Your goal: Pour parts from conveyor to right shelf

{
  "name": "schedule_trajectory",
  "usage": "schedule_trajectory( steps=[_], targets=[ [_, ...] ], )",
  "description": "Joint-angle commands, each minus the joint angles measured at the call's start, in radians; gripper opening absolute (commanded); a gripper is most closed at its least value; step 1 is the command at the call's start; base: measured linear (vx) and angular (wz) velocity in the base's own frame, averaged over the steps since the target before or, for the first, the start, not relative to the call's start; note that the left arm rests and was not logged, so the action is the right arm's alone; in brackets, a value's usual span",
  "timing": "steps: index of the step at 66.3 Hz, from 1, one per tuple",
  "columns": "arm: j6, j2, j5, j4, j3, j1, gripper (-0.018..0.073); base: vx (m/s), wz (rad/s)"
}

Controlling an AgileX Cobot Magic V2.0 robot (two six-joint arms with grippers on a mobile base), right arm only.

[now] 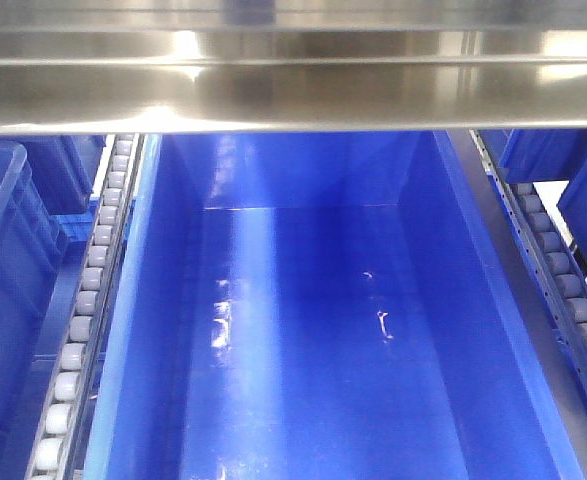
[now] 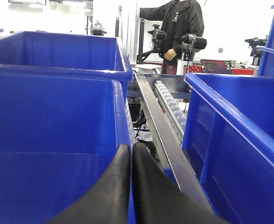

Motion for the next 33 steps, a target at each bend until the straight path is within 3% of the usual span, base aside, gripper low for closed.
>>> schedule_trajectory(
  steps=[1, 33],
  targets=[
    [-0.01, 0.012, -0.08, 0.0, -0.027, -0.005, -0.0004, 0.0, 0.0],
    [-0.008, 0.012, -0.169, 0.009, -0.027, -0.005, -0.0004, 0.0, 0.0]
  ],
)
